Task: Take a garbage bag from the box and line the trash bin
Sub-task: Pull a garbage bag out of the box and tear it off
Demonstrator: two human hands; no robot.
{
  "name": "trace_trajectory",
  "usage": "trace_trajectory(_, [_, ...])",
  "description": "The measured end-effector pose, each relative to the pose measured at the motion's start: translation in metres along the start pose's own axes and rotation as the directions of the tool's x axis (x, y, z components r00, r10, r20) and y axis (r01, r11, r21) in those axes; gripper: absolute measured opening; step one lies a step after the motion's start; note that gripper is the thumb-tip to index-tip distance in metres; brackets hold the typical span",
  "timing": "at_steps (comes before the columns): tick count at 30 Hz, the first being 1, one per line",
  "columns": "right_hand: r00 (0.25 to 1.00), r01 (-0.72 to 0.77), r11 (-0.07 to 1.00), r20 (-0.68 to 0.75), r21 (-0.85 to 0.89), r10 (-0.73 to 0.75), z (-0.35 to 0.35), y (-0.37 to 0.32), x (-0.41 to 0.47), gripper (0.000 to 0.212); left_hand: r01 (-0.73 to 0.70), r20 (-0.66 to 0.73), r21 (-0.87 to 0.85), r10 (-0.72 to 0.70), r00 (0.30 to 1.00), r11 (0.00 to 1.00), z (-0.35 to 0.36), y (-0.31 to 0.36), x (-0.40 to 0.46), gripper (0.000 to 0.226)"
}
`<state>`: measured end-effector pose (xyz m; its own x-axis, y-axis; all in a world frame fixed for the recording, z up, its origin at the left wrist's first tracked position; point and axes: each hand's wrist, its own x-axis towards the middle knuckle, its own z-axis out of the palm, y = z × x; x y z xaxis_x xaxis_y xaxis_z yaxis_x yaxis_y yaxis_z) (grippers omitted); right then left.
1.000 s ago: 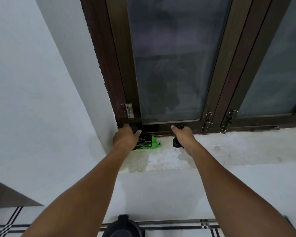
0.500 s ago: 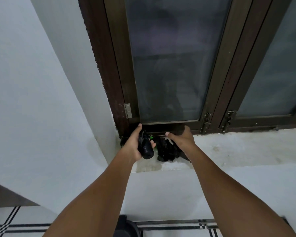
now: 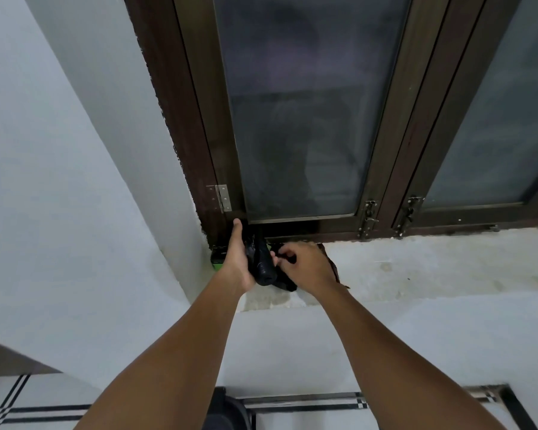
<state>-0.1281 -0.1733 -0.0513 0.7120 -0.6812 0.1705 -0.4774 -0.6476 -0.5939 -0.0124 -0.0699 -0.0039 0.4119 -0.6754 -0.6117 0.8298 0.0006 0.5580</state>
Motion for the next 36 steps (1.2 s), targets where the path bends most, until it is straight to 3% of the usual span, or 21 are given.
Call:
trace_trajectory(2, [0.983,0.044,0.968,0.184,-0.248,0.003,0.006,0.005,-0.002,0.029,-0.010,-0.002,-0.005,0.010,1.000,1.000,-0.003,0.002,0.001,0.081])
trace_trajectory(4, [0.968,0.045,0.899,0.242,-0.435,0.069,0.008,0.011,-0.005,0.033,-0.012,0.006,-0.015,0.012,1.000,1.000,-0.007,0.005,0.000,0.078])
trace_trajectory(8, [0.968,-0.003,0.828,0.205,-0.561,0.142,0.005,0.023,-0.011,0.031,-0.017,-0.018,0.028,0.018,1.000,0.999,-0.014,0.008,0.002,0.086])
trace_trajectory(12, [0.966,-0.146,0.795,0.087,-0.589,0.242,-0.003,0.030,-0.008,0.034,-0.015,-0.010,0.033,0.015,1.000,0.999,-0.011,0.004,0.001,0.086])
trace_trajectory(14, [0.977,-0.192,0.831,-0.019,-0.522,0.214,-0.004,0.030,-0.005,0.034,-0.010,-0.002,0.033,0.010,1.000,0.999,-0.008,0.001,0.002,0.086])
trace_trajectory(16, [0.974,-0.162,0.901,-0.210,-0.403,0.081,-0.006,0.021,-0.003,0.030,-0.002,0.019,0.019,0.001,1.000,1.000,-0.004,-0.003,0.002,0.087])
trace_trajectory(18, [0.934,-0.104,0.979,-0.355,-0.173,0.037,-0.010,-0.001,-0.002,0.019,0.004,0.055,-0.014,-0.003,0.998,1.000,0.000,-0.006,0.000,0.088])
trace_trajectory(19, [0.936,-0.099,0.994,-0.333,0.049,0.110,-0.013,-0.014,-0.001,0.016,0.001,0.066,-0.020,0.001,0.998,1.000,0.001,-0.007,-0.002,0.089])
trace_trajectory(20, [0.954,-0.144,0.947,-0.215,0.288,0.210,-0.015,-0.029,0.001,0.018,-0.011,0.068,-0.014,0.012,0.998,1.000,0.002,-0.007,-0.003,0.088])
trace_trajectory(22, [0.952,-0.288,0.794,0.068,0.536,0.300,-0.015,-0.048,0.006,0.029,-0.036,0.069,0.011,0.035,0.997,0.999,0.002,-0.007,-0.004,0.087])
trace_trajectory(24, [0.941,-0.336,0.824,0.198,0.457,0.274,-0.011,-0.054,0.009,0.032,-0.043,0.083,0.010,0.042,0.996,0.999,0.002,-0.006,-0.007,0.089])
trace_trajectory(26, [0.931,-0.354,0.844,0.235,0.403,0.279,-0.006,-0.057,0.009,0.032,-0.066,0.116,0.026,0.062,0.991,0.997,0.002,-0.001,-0.010,0.091])
trace_trajectory(30, [0.898,-0.429,0.758,0.325,0.491,0.298,0.001,-0.053,0.009,0.018,-0.084,0.108,0.130,0.070,0.992,0.988,0.003,0.007,-0.016,0.092])
trace_trajectory(33, [0.899,-0.437,0.750,0.253,0.497,0.357,0.008,-0.050,0.006,0.039,-0.090,0.101,0.181,0.072,0.992,0.979,0.002,0.010,-0.019,0.089])
trace_trajectory(36, [0.898,-0.434,0.754,0.172,0.493,0.405,0.009,-0.048,0.005,0.054,-0.140,0.022,0.265,0.139,0.990,0.954,0.005,0.010,-0.018,0.066])
